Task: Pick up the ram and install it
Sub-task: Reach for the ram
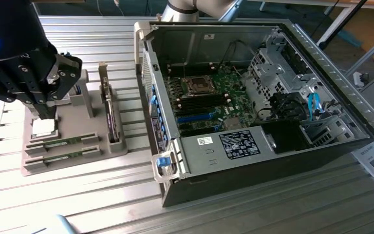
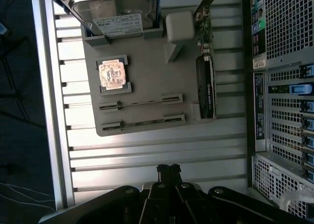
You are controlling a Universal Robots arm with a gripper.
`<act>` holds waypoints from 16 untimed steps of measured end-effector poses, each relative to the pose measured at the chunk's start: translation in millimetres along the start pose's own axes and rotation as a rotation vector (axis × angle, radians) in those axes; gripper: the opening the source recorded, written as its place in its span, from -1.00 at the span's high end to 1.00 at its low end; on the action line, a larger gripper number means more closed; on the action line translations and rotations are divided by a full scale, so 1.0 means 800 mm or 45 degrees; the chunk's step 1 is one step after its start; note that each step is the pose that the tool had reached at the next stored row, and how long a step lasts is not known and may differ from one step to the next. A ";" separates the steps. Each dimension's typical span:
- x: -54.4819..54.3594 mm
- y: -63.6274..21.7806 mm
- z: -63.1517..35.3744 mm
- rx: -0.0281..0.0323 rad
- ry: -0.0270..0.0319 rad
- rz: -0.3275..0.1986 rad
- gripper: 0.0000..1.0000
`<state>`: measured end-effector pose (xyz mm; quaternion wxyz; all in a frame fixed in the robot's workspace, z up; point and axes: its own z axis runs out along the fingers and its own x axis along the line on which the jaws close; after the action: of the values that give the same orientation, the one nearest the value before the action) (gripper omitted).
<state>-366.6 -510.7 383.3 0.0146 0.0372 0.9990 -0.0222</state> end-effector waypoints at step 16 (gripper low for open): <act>0.006 0.046 -0.001 -0.0002 -0.0002 0.000 0.79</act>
<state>-368.3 -473.3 382.0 0.0147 0.0371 0.9990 -0.0221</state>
